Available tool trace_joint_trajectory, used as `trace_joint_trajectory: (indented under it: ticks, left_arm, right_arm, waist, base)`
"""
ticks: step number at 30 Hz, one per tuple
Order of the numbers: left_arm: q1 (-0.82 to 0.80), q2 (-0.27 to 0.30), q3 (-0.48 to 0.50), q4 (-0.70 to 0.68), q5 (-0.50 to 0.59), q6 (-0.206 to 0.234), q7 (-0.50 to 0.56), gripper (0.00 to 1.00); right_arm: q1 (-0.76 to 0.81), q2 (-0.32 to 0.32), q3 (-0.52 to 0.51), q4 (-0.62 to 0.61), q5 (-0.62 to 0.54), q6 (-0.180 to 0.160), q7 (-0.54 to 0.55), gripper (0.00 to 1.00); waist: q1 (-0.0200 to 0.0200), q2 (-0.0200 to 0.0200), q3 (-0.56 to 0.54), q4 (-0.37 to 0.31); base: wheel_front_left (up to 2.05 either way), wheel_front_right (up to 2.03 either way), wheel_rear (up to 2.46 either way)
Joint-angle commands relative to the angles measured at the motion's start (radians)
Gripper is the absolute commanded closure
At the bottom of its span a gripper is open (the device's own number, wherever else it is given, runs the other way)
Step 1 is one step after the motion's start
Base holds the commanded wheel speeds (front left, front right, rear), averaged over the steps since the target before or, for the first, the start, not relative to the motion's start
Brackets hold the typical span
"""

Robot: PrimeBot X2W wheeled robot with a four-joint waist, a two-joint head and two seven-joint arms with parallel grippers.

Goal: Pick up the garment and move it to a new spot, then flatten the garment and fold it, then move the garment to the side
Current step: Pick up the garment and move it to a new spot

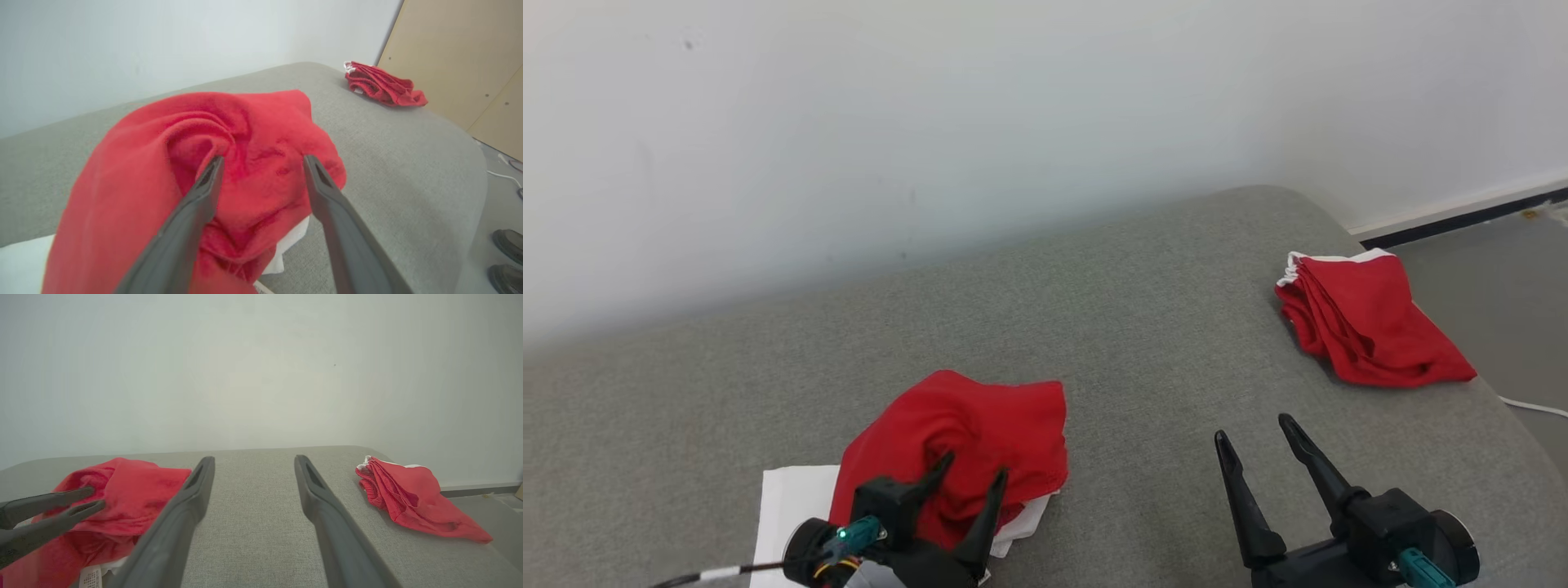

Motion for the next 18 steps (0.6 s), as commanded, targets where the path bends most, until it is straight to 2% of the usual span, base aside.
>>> trace_joint_trajectory:
  ticks: [1,5,9,13,15,18]
  left_arm:
    - [0.024,-0.002,0.001,-0.016,-0.006,-0.006,-0.027,0.0]
    - [0.074,0.019,0.034,-0.121,0.0,0.005,-0.113,0.0]
    - [0.161,0.055,0.105,-0.262,0.026,0.053,-0.136,0.0]
    - [0.267,0.071,0.222,-0.406,0.073,0.088,-0.138,0.0]
    - [0.32,0.061,0.288,-0.455,0.09,0.093,-0.138,0.0]
    - [0.4,0.038,0.375,-0.492,0.109,0.071,-0.138,0.0]
  right_arm:
    - [0.016,0.001,-0.008,0.002,-0.003,-0.002,-0.007,0.0]
    - [0.038,0.001,-0.045,0.013,0.008,-0.002,-0.025,0.0]
    - [0.061,0.002,-0.086,0.042,0.015,-0.002,-0.05,0.0]
    - [0.079,0.002,-0.11,0.082,0.02,-0.002,-0.084,0.0]
    - [0.079,0.002,-0.116,0.103,0.026,-0.002,-0.1,0.0]
    - [0.079,0.001,-0.122,0.131,0.031,-0.002,-0.124,0.0]
  waist:
    - [-0.0001,-0.0001,-0.012,0.028]
    - [-0.0001,-0.0001,-0.029,0.069]
    - [-0.0001,-0.0001,-0.041,0.105]
    - [-0.0001,-0.0001,-0.051,0.134]
    - [-0.0001,-0.0001,-0.055,0.142]
    - [-0.0001,-0.0001,-0.063,0.147]
  base:
    - [0.0,0.0,0.0]
    - [0.0,0.0,0.0]
    - [0.0,0.0,0.0]
    - [0.0,0.0,0.0]
    - [0.0,0.0,0.0]
    - [0.0,0.0,0.0]
